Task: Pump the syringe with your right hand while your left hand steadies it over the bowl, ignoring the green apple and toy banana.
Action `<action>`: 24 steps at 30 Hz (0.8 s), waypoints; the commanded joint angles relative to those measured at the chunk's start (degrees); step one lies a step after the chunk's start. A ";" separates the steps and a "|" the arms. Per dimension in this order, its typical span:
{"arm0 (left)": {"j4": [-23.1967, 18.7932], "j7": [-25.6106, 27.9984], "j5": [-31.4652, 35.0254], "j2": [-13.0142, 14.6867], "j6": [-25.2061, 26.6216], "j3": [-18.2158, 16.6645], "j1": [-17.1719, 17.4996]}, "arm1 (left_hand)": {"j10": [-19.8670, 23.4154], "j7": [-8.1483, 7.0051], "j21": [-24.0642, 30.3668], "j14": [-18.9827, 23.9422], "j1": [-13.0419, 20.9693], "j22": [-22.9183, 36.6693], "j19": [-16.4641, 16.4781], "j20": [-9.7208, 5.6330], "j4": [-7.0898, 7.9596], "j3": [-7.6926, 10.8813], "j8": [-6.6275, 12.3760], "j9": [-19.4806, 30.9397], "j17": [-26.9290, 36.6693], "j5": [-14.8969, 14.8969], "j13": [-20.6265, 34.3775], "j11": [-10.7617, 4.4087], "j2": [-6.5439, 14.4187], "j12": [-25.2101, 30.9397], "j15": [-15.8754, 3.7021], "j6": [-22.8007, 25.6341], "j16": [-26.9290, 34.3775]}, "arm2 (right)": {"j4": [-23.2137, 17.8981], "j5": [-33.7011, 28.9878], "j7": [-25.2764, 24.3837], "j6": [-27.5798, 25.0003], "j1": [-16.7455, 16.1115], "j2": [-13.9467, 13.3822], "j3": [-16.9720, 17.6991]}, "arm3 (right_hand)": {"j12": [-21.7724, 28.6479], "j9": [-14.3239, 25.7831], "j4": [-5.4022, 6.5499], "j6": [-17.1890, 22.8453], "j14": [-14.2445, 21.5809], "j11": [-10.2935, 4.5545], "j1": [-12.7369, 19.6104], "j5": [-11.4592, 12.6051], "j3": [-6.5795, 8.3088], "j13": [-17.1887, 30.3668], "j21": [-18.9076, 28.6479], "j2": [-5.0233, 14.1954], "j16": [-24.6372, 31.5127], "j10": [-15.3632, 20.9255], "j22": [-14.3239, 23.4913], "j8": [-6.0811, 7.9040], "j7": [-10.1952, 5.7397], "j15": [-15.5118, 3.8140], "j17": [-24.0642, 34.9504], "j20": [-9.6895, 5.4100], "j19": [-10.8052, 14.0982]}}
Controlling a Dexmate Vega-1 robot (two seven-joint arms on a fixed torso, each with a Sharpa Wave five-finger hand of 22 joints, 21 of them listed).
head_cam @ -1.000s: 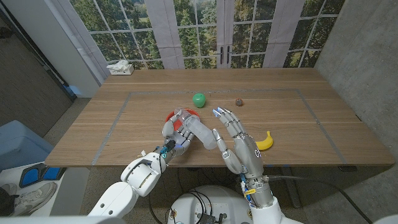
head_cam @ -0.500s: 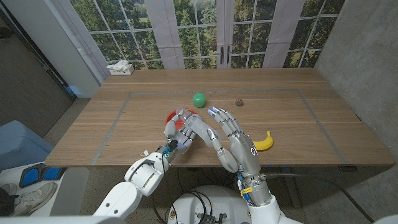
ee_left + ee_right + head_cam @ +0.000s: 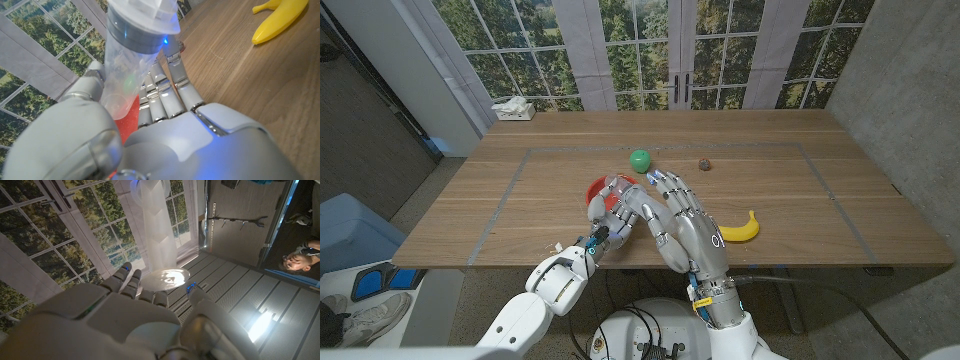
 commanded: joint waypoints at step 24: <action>1.43 -4.25 -13.98 3.98 10.95 -2.60 -1.28 | 3.94 1.72 0.66 -1.02 1.12 0.41 -0.11 -5.27 7.63 13.95 3.15 1.60 0.45 0.35 0.16 -8.67 7.88 0.68 -3.87 1.34 1.00 | -1.17 -4.91 -0.75 -13.00 6.44 5.10 -7.71 | -0.11 0.11 -1.47 -1.40 -2.15 -0.38 0.15 0.11 -0.71 -0.06 -0.55 0.57 -1.08 -1.34 -0.02 0.01 -0.09 -8.57 -1.01 -4.03 -1.24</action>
